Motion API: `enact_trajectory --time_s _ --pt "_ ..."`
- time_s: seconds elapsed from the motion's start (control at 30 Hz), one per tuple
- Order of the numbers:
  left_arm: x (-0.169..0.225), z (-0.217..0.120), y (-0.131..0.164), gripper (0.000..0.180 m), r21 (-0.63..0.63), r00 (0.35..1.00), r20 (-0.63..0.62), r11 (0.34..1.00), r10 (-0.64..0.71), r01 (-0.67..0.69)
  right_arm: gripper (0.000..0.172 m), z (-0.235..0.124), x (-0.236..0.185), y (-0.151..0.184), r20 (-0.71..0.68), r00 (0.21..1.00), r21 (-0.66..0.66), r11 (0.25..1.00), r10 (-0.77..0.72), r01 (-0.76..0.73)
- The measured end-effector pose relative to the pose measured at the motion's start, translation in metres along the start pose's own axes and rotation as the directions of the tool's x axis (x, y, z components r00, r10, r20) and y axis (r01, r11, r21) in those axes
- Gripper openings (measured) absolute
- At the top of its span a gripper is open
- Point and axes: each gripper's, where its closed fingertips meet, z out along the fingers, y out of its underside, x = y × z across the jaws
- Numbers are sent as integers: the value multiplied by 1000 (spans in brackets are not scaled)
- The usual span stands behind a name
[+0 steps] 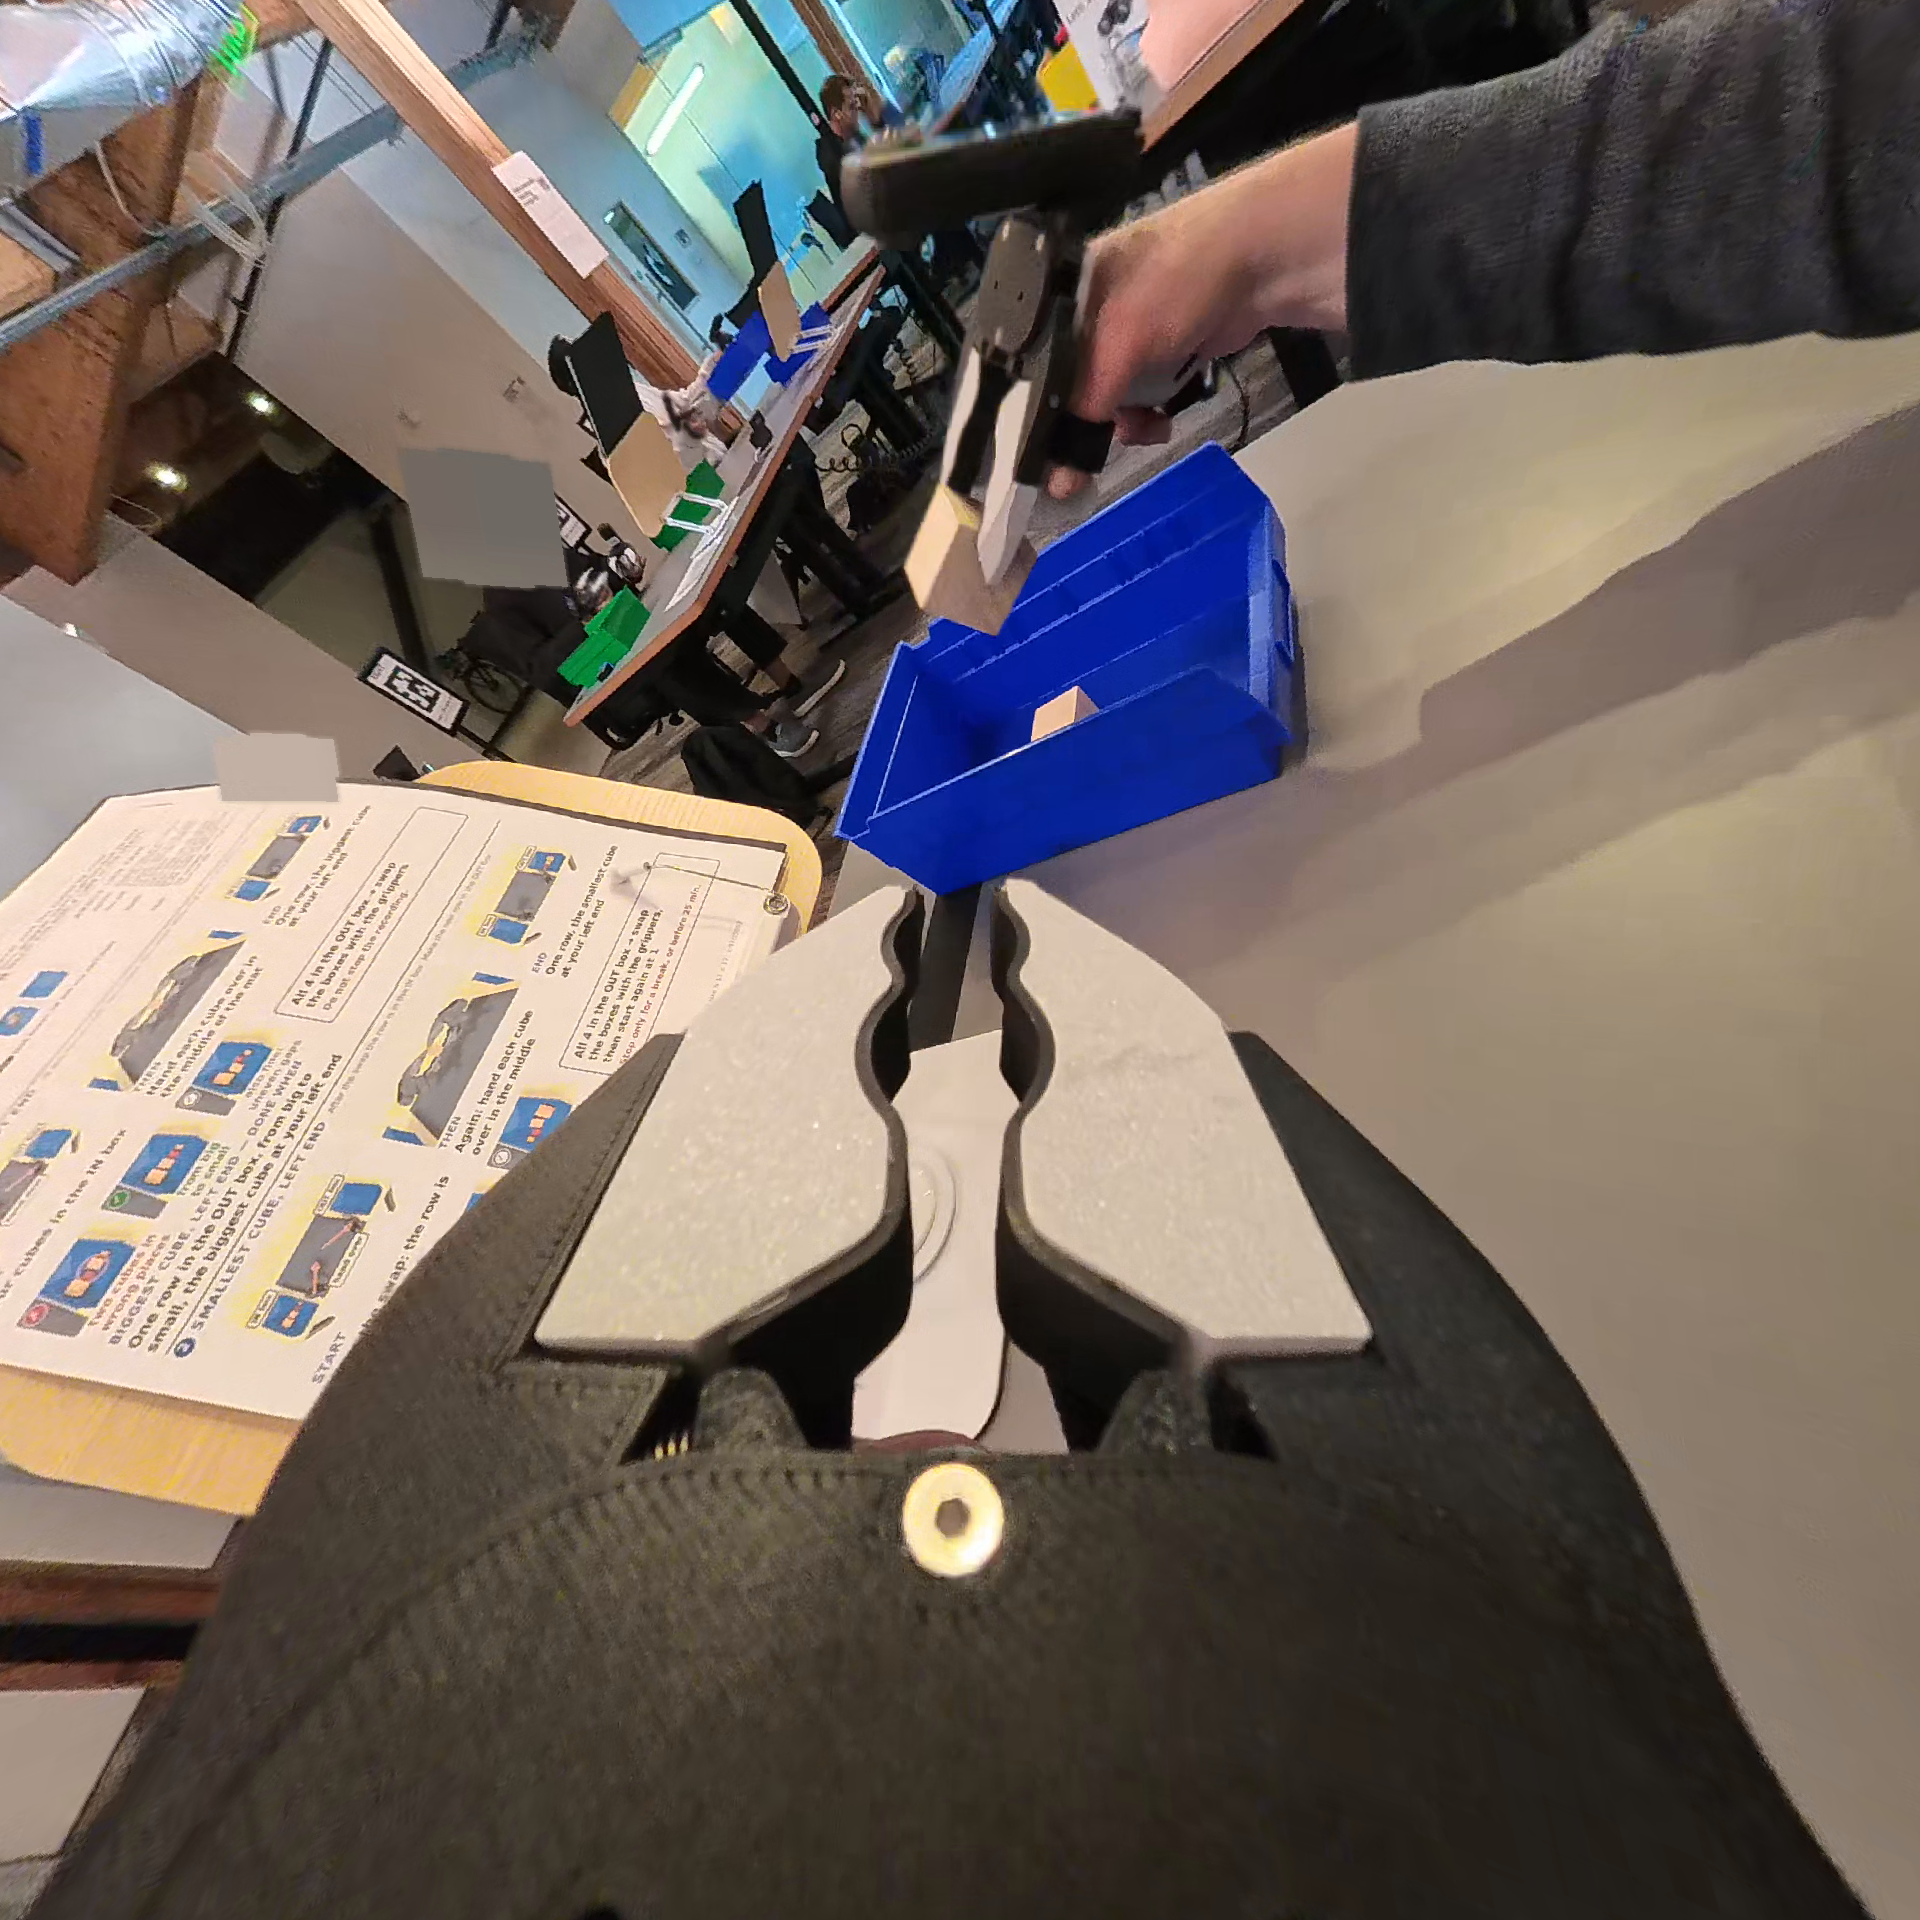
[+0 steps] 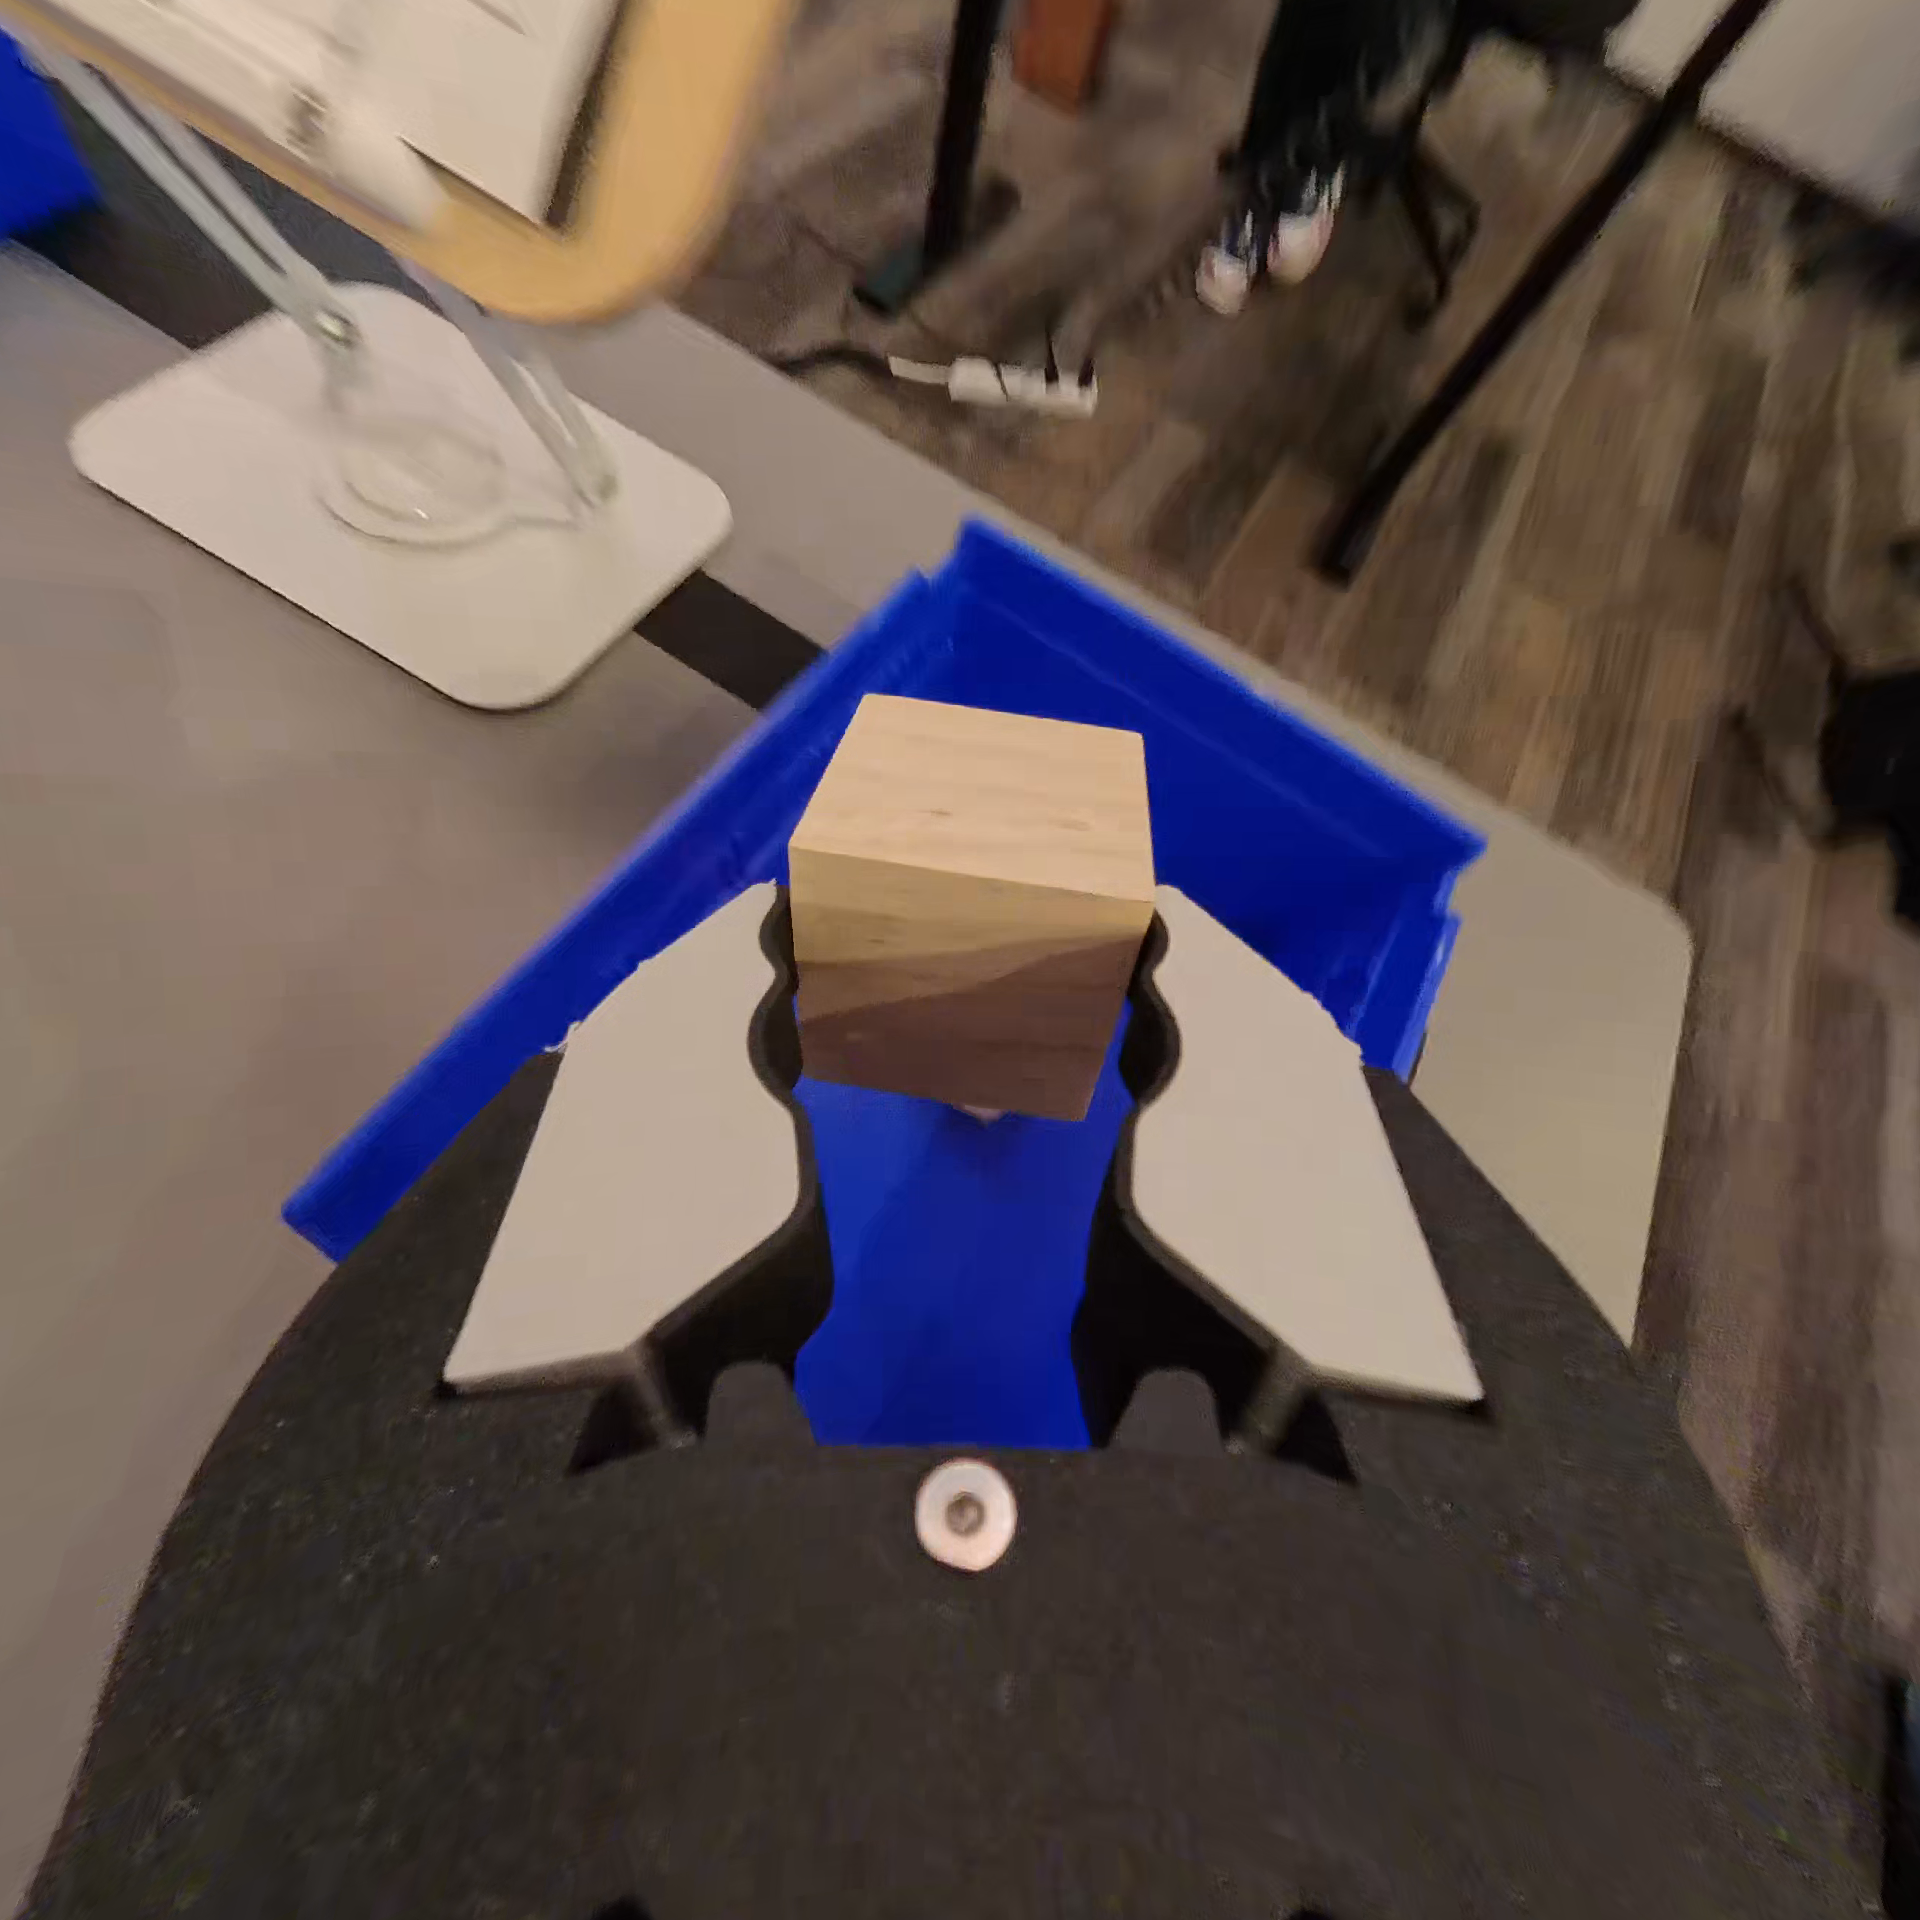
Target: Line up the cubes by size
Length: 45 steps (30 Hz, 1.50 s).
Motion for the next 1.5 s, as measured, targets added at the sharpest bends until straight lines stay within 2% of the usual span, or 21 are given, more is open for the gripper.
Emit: enact_trajectory --time_s 0.1,0.23,0.4,0.6,0.77,0.97,1.2,1.5 --pt "-1 -2 0 12 -6 1000 5 1000 6 -6 60 13 21 28 -24 994 -120 987 106 -108" --pt "-1 -6 -4 13 11 1000 6 1000 4 -4 60 26 30 62 -37 984 -305 935 177 -180" --pt "-4 -12 -5 14 6 1000 17 1000 12 -12 60 37 42 86 -88 971 -445 863 224 -239" --pt "-7 -20 -9 14 20 999 29 1000 15 -15 61 47 49 107 -151 967 -582 773 203 -253" --pt "-9 -25 -10 14 28 999 36 999 15 -16 61 58 52 113 -186 969 -657 713 162 -245" --pt "-12 -30 -11 15 43 999 41 999 6 -8 60 64 51 122 -209 952 -716 629 223 -305" --pt "-12 -29 -8 15 50 1000 30 999 -5 4 61 64 53 132 -240 946 -776 542 219 -322" --pt "-17 -39 -12 15 76 999 45 997 -13 10 61 68 56 135 -270 935 -782 514 229 -352"
